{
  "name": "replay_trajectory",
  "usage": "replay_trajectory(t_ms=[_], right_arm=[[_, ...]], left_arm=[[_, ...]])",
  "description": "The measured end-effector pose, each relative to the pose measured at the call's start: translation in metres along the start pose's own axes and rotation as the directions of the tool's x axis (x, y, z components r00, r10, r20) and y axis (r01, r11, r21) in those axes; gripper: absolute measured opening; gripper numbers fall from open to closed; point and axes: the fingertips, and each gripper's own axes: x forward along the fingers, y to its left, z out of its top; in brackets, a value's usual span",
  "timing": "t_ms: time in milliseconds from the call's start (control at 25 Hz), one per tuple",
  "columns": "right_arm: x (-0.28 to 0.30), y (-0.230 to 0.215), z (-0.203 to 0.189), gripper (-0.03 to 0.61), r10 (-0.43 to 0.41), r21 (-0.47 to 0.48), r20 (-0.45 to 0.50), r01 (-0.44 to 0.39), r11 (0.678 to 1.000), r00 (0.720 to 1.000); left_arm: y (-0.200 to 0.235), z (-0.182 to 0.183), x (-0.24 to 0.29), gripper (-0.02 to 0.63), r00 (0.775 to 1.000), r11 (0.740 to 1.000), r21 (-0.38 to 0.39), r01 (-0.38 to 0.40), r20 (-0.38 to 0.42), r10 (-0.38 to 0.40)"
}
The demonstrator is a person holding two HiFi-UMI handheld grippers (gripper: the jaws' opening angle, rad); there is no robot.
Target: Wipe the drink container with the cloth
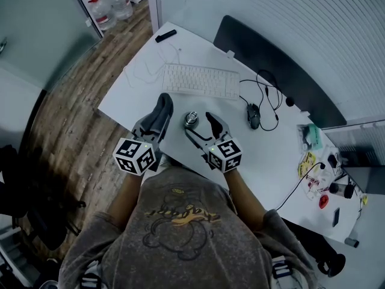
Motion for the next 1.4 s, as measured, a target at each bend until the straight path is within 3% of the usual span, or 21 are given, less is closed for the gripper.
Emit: replay_trajectory(t_ms=[640,960,1400], right_arm=[[0.043,-0.004,-0.027,0.344,0.085,-0.006,-0.11,-0.086,0.996,0.99],[0.048,-0.005,-0.029,0.275,0.091,-0.019,-0.114,-0.093,0.995,0.989],[0.051,-0.006,-0.03,0.262,0.079,-0.007,-0.115,-0.081,0.997,0.99]], left_arm=[[0.017,-0.002,0.009,0.075,0.999,0.999,-0.026,-0.041,-0.015,0.04],[0.029,-0.007,0.017,0.075,0.998,0.998,-0.041,-0.051,-0.037,0.05],[0.043,-0.013,0.055,0.075,0.992,0.998,-0.035,0.053,-0.115,-0.057]])
